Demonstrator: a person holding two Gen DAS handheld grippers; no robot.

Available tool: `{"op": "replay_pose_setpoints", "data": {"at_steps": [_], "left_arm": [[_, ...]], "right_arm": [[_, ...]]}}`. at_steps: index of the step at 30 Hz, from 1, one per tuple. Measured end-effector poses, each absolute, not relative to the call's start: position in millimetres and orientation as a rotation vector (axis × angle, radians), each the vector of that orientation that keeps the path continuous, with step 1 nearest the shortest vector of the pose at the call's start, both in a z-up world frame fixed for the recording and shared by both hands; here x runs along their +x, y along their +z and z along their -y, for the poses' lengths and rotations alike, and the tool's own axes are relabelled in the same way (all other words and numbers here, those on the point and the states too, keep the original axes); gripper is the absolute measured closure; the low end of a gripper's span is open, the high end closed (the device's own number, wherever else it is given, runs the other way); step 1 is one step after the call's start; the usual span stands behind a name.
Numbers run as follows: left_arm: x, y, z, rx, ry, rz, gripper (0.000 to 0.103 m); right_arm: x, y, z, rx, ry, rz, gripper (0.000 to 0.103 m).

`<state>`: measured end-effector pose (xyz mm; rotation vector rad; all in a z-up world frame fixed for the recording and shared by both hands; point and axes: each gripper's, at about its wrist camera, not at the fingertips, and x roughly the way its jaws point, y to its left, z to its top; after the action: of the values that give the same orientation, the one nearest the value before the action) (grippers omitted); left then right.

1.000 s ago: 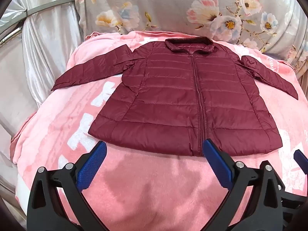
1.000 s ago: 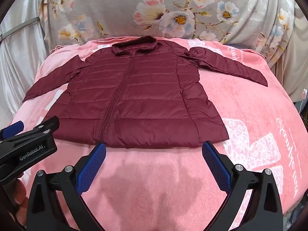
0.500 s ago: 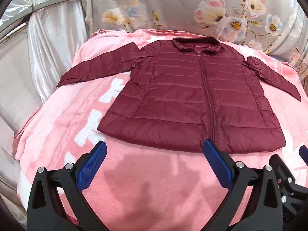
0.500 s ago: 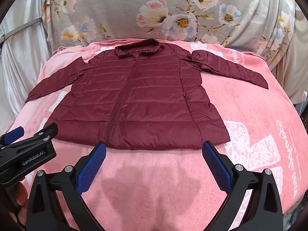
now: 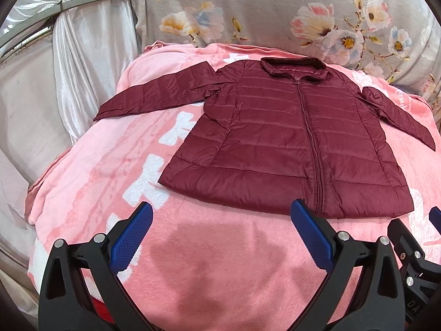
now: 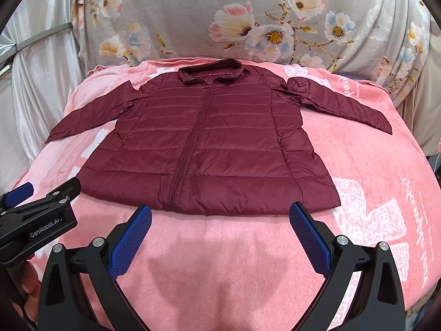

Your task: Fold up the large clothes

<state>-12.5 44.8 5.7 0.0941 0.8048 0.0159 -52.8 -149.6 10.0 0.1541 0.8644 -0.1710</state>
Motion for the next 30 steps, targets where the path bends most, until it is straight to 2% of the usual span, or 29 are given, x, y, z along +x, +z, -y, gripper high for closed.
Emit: {"op": "replay_pose_setpoints", "data": {"at_steps": [30], "left_arm": [[-12.9,7.2,-46.1,0.088,0.013,-0.801,0.005]], "right_arm": [[-53.1,10.3,148.5,0.158,-0.173,-0.864,0.005]]}}
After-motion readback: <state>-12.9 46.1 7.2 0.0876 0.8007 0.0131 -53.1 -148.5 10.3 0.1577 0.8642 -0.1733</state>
